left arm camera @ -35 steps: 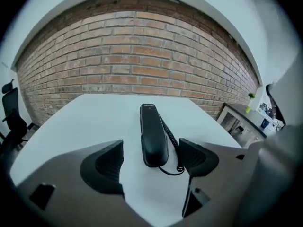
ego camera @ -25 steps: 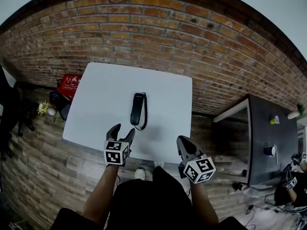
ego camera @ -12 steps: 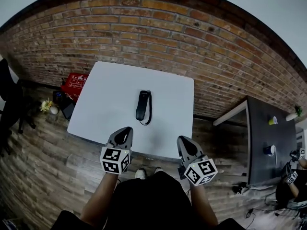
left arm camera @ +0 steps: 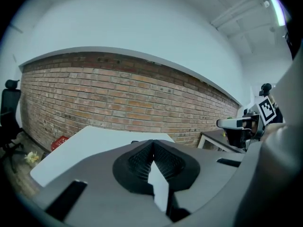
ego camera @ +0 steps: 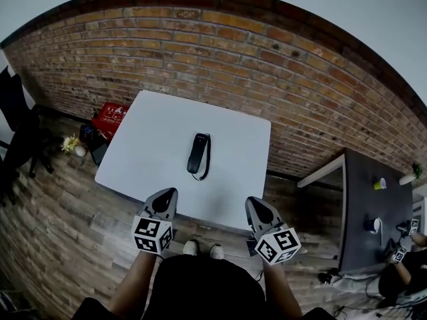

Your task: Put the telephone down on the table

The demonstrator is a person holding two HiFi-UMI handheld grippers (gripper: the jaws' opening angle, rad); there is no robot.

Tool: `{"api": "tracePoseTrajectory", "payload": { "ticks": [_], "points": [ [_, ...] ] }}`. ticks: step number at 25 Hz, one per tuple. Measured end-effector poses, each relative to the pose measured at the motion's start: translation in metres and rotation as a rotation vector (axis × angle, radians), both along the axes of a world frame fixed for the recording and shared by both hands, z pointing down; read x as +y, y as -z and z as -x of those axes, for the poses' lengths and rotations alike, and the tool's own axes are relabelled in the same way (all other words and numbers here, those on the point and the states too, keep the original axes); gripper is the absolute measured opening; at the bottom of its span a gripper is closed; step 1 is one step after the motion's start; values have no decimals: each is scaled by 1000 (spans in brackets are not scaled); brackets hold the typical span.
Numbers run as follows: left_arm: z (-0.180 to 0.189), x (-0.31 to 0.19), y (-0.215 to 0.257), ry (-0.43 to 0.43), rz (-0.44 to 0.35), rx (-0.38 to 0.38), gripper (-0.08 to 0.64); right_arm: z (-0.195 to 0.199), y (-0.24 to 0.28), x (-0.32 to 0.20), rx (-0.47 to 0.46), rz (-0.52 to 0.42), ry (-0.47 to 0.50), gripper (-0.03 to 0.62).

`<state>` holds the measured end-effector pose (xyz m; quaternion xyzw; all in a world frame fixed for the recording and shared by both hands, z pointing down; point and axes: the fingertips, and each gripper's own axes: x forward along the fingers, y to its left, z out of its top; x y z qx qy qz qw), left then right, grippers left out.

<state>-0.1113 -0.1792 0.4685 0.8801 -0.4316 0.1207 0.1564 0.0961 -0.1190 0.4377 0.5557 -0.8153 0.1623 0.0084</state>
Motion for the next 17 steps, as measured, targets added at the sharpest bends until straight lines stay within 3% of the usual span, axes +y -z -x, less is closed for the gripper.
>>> {"api": "tracePoseTrajectory", "payload": {
  "ticks": [17],
  "points": [
    [-36,3,-9,-15,24,-14,14,-26,-8,7,14,18,19,21]
  ]
}}
